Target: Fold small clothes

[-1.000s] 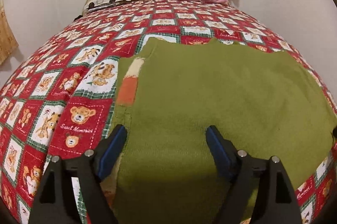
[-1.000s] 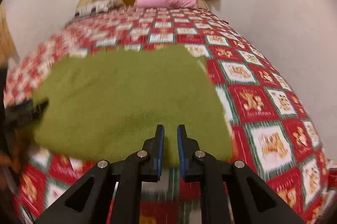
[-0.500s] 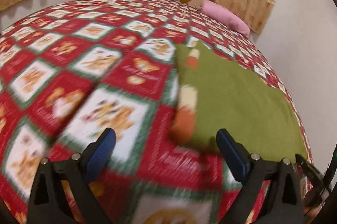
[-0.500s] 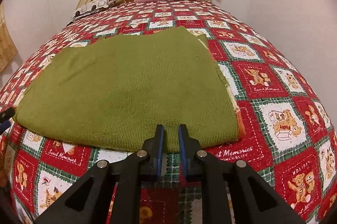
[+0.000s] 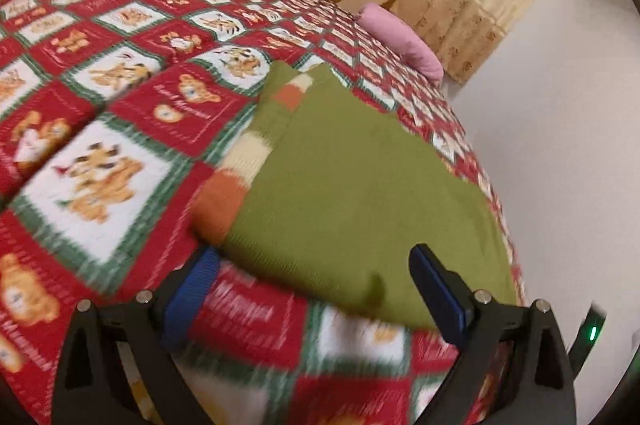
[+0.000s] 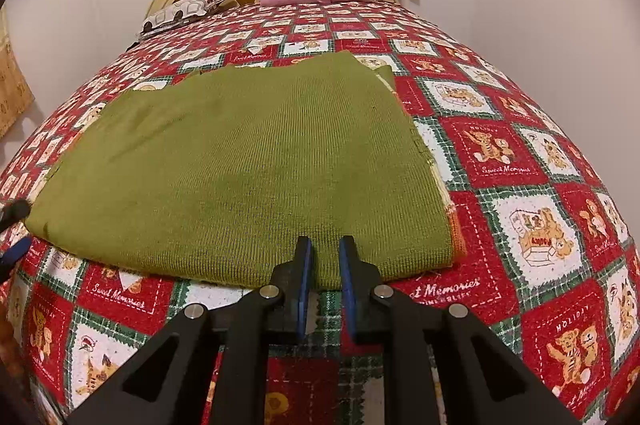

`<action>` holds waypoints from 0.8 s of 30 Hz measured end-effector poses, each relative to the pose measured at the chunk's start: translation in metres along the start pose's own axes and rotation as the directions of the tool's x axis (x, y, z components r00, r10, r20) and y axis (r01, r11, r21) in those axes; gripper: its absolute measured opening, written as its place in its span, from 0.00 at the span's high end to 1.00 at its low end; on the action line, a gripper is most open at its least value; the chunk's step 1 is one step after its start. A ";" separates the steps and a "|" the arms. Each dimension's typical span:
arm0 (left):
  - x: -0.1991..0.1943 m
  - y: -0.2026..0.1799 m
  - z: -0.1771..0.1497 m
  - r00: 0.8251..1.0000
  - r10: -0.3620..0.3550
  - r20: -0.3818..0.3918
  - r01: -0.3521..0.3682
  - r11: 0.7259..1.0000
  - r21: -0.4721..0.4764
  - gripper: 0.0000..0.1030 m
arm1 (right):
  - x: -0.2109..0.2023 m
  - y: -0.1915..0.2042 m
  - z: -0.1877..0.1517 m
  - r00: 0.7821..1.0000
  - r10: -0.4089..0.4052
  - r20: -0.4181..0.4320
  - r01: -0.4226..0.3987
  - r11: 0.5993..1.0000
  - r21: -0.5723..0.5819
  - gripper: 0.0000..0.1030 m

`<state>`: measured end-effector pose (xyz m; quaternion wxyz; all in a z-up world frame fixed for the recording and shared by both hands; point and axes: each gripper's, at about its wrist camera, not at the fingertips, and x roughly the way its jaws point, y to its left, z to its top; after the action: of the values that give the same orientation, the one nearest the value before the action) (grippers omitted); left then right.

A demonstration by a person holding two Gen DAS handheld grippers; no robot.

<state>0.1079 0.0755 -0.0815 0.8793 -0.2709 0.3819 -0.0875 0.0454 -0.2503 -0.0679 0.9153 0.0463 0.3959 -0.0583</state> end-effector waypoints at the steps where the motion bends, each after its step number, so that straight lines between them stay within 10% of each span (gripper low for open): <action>1: 0.003 -0.001 0.004 1.000 -0.008 0.008 0.008 1.000 -0.029 0.06 | 0.000 0.000 0.000 1.000 -0.001 0.000 0.001 1.000 -0.001 0.86; 9: 0.018 -0.007 0.006 0.999 -0.003 0.033 0.004 1.000 -0.027 0.59 | 0.000 0.000 0.000 1.000 0.002 0.001 -0.002 1.000 0.001 0.86; 17: 0.018 0.003 0.002 0.999 -0.031 0.038 0.033 0.998 -0.052 0.56 | -0.009 0.012 0.004 0.998 -0.056 0.017 0.057 0.997 -0.048 0.86; 24: 0.019 0.005 0.001 0.998 -0.045 0.039 0.048 0.997 -0.067 0.55 | -0.033 0.075 0.020 0.979 0.199 0.050 -0.196 0.979 -0.056 0.86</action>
<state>0.1216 0.0733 -0.0950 0.8744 -0.3109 0.3615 -0.0898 0.0482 -0.1761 -0.0269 0.9281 0.0602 0.3650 0.0417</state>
